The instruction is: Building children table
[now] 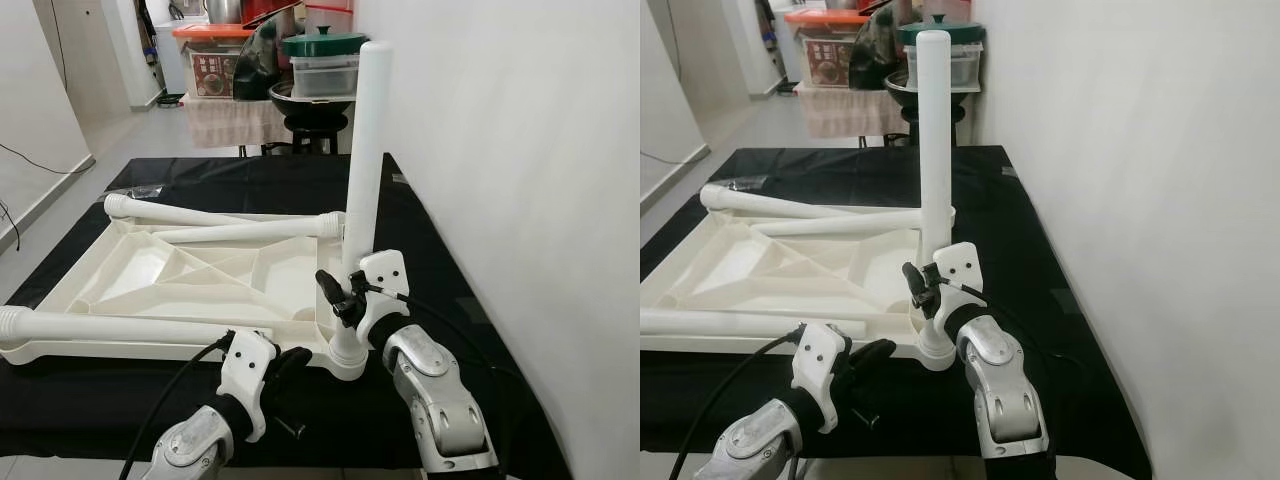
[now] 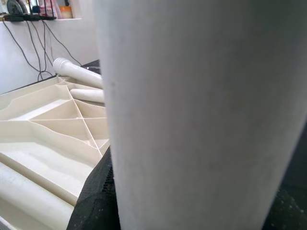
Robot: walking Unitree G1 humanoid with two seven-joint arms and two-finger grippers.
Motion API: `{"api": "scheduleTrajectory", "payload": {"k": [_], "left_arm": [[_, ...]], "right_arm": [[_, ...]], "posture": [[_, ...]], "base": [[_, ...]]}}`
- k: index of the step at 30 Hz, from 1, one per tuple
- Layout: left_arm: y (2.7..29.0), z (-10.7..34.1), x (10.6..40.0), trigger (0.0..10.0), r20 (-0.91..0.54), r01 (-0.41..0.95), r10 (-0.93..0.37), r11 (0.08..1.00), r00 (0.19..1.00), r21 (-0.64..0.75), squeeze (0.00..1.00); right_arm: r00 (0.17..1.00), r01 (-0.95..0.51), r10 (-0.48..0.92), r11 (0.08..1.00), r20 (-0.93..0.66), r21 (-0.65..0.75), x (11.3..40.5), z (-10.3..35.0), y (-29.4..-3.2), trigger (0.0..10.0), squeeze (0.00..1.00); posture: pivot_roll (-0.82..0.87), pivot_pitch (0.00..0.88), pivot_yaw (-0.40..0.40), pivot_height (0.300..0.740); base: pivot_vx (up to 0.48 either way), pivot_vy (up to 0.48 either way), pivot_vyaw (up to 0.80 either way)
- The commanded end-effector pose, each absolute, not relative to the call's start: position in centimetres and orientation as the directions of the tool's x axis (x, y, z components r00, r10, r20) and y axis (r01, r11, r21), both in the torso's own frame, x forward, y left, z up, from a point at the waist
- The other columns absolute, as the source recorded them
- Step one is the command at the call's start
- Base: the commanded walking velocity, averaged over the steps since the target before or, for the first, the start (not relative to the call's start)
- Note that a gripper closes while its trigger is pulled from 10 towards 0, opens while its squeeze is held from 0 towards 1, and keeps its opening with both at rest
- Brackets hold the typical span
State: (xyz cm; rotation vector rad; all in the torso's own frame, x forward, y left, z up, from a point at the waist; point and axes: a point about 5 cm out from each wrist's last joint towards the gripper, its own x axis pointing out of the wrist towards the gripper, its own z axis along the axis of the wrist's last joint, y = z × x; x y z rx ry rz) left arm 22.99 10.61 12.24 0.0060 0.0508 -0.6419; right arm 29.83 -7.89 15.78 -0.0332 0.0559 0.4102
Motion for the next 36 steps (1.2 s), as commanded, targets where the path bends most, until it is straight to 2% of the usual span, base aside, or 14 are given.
{"api": "scheduleTrajectory", "payload": {"k": [1, 2, 9, 10, 15, 16, 17, 18, 19, 20, 23, 28, 29, 36], "left_arm": [[10.8, 11.7, 23.1, 10.0, -0.077, 0.597, -0.596, 0.802, 0.799, -0.017, 0.0], [10.7, 11.7, 23.1, 10.0, -0.078, 0.597, -0.597, 0.802, 0.799, -0.018, 0.0], [10.6, 11.6, 23.1, 10.0, -0.078, 0.597, -0.596, 0.802, 0.799, -0.02, 0.0], [10.5, 11.6, 23.1, 10.0, -0.078, 0.597, -0.596, 0.802, 0.799, -0.022, 0.0], [10.5, 11.5, 23.2, 10.0, -0.078, 0.597, -0.596, 0.802, 0.799, -0.023, 0.0], [10.4, 11.5, 23.2, 10.0, -0.078, 0.597, -0.597, 0.802, 0.799, -0.025, 0.0], [10.3, 11.4, 23.3, 10.0, -0.078, 0.597, -0.597, 0.802, 0.799, -0.027, 0.0], [10.3, 11.4, 23.3, 10.0, -0.078, 0.597, -0.597, 0.802, 0.799, -0.027, 0.0], [10.1, 11.3, 23.4, 10.0, -0.078, 0.597, -0.598, 0.801, 0.798, -0.03, 0.0], [10.1, 11.3, 23.4, 10.0, -0.078, 0.597, -0.598, 0.801, 0.798, -0.03, 0.0], [10.1, 11.3, 23.4, 10.0, -0.078, 0.598, -0.599, 0.801, 0.797, -0.032, 0.0], [9.9, 11.3, 23.5, 10.0, -0.077, 0.599, -0.599, 0.8, 0.797, -0.033, 0.0], [9.9, 11.3, 23.5, 10.0, -0.077, 0.599, -0.599, 0.8, 0.797, -0.033, 0.0], [9.7, 11.2, 23.6, 10.0, -0.077, 0.6, -0.601, 0.799, 0.796, -0.034, 0.0]], "right_arm": [[0.907, -0.342, 0.333, 0.94, -0.257, 0.007, 29.3, 11.9, -8.9, 10.0, 0.15], [0.905, -0.347, 0.342, 0.937, -0.253, 0.025, 29.2, 12.0, -8.9, 10.0, 1.0], [0.872, -0.459, 0.465, 0.885, -0.155, 0.075, 29.7, 13.9, -8.0, 10.0, 1.0], [0.829, -0.544, 0.551, 0.834, -0.096, 0.09, 30.2, 15.0, -7.8, 10.0, 1.0], [0.785, -0.613, 0.616, 0.788, -0.06, 0.062, 30.9, 15.7, -8.1, 10.0, 1.0], [0.724, -0.687, 0.688, 0.725, -0.041, 0.05, 31.4, 16.2, -8.5, 10.0, 0.0], [0.636, -0.771, 0.771, 0.637, -0.036, 0.011, 31.8, 16.8, -9.0, 10.0, 0.0], [0.636, -0.771, 0.771, 0.637, -0.036, 0.011, 31.8, 16.8, -9.0, 10.0, 0.0], [0.419, -0.908, 0.9, 0.41, -0.117, -0.089, 32.4, 17.2, -9.9, 10.0, 0.0], [0.419, -0.908, 0.9, 0.41, -0.117, -0.089, 32.4, 17.2, -9.9, 10.0, 0.0], [0.328, -0.943, 0.93, 0.312, -0.165, -0.118, 32.9, 17.7, -10.5, 10.0, 0.0], [0.304, -0.951, 0.939, 0.291, -0.159, -0.103, 33.9, 18.5, -10.7, 10.0, 0.0], [0.283, -0.958, 0.947, 0.272, -0.153, -0.084, 34.3, 18.8, -10.9, 0.5, 0.0], [0.242, -0.97, 0.961, 0.236, -0.136, -0.056, 34.8, 19.2, -11.3, 0.0, 0.0]], "posture": [[0.07, 0.015, -0.024, 0.74], [0.07, 0.013, -0.025, 0.74], [0.07, 0.003, -0.03, 0.74], [0.07, 0.0, -0.034, 0.74], [0.07, 0.0, -0.037, 0.74], [0.08, 0.0, -0.047, 0.74], [0.09, 0.0, -0.05, 0.74], [0.09, 0.0, -0.05, 0.74], [0.09, 0.0, -0.052, 0.74], [0.09, 0.0, -0.052, 0.74], [0.09, 0.0, -0.056, 0.74], [0.1, 0.0, -0.062, 0.74], [0.11, 0.0, -0.064, 0.74], [0.11, 0.0, -0.065, 0.74]], "base": [[0.0, 0.0, 0.0], [0.0, 0.0, 0.0], [0.0, 0.0, 0.0], [0.0, 0.0, 0.0], [0.0, 0.0, 0.0], [0.0, 0.0, 0.0], [0.0, 0.0, 0.0], [0.0, 0.0, 0.0], [0.0, 0.0, 0.0], [0.0, 0.0, 0.0], [0.0, 0.0, 0.0], [0.0, 0.0, 0.0], [0.0, 0.0, 0.0], [0.0, 0.0, 0.0]]}}
